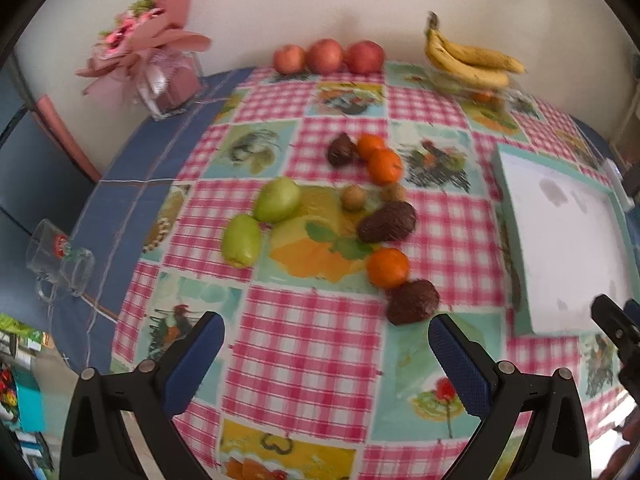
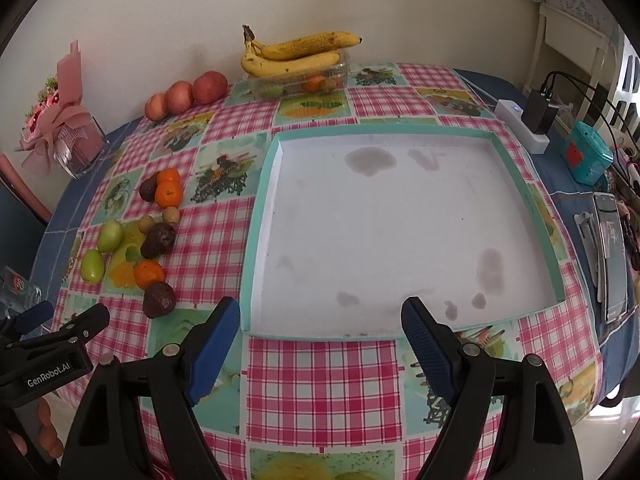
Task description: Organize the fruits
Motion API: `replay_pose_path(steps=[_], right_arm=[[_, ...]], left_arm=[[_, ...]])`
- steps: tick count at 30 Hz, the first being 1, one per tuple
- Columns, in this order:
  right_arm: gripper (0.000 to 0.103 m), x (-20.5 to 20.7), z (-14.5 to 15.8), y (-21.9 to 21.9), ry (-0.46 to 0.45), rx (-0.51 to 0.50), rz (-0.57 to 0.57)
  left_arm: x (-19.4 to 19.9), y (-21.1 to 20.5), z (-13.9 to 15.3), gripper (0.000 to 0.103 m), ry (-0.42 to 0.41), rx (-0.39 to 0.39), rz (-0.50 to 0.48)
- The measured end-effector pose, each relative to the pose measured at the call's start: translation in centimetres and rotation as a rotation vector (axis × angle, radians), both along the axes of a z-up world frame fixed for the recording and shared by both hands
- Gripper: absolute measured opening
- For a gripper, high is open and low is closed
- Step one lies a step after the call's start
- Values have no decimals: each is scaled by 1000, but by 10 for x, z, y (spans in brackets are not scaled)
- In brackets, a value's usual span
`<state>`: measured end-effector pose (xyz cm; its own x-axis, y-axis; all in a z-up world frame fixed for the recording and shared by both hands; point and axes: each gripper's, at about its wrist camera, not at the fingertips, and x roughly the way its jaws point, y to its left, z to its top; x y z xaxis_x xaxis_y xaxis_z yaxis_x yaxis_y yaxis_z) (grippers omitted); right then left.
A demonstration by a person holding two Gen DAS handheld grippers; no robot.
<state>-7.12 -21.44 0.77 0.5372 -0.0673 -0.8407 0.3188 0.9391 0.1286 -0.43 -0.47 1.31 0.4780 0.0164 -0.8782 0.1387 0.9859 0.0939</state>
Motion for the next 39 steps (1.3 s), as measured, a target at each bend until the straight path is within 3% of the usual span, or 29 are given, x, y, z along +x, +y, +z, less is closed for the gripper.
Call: replay_pose_path(steps=[6,13,16,24,31,34,36,39], right_arm=[[84,8,9,7,-60,12,25],[84,30,15,35,-109,19,120],[83,40,17,51,-121,14,164],[83,71,25,90,-145,14,277],[81,93,27,121,-121,16,346],[73,100,24,129,-96,7,366],[72,103,19,131,-71,5,371],[72,107,8,130,-15,14,365]], left_arm=[[5,32,5,103,-73,-26,60],[18,70,5,103,-65,-128,142],[30,81,10,103,-52,-189,120],[66,104,23,103,-44,-152,27],[87,108,28,103,-112,-141,-88],[92,106,27,103,-133,-113,-131],[96,106,20,103,-115,-109,-158],[102,107,7,103,-37,-170,-171]])
